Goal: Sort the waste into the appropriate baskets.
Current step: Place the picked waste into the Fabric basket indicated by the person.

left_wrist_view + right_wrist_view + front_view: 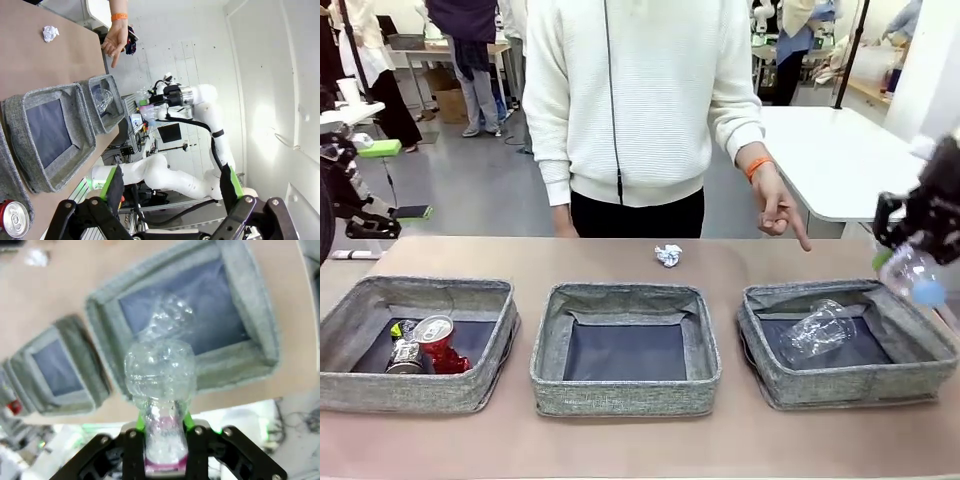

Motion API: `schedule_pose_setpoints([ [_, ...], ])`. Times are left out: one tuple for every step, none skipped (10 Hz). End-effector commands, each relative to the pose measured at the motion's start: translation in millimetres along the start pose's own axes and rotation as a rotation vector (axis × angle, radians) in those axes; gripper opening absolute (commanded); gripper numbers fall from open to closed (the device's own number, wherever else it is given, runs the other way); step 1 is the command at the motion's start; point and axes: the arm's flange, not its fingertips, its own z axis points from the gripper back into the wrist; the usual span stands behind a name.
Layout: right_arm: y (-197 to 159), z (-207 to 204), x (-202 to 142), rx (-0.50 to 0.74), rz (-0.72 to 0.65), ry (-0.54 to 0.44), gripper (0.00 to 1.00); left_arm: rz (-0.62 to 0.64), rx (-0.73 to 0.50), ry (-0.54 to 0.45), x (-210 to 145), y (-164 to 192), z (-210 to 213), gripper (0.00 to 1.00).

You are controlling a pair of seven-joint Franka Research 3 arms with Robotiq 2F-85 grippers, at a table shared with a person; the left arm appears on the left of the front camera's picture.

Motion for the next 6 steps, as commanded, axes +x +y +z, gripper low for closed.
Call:
schedule_pose_setpoints([
  [-13.0,-34.7,14.1,0.066,-0.116,0.017,0.26,-0.006,-0.016,-0.004,-2.1,-3.0,-0.9,1.00],
  [-19.5,-48.4,17.3,0.088,-0.155,0.038,0.26,-0.006,-0.016,-0.004,-2.1,-3.0,-0.9,1.00],
  [-22.6,-57.1,18.5,0.082,-0.180,0.056,0.26,-0.006,-0.016,-0.004,-2.1,-3.0,-0.9,1.00],
  [-22.2,-57.9,17.8,0.091,-0.183,0.050,0.26,-0.006,-0.016,-0.004,-2.1,-3.0,-0.9,1.00],
  [-21.1,-56.9,17.3,0.089,-0.181,0.042,0.26,-0.006,-0.016,-0.004,-2.1,-3.0,-0.9,1.00],
  [-21.1,-57.0,18.0,0.082,-0.184,0.042,0.26,-0.006,-0.016,-0.004,-2.1,-3.0,-0.9,1.00],
])
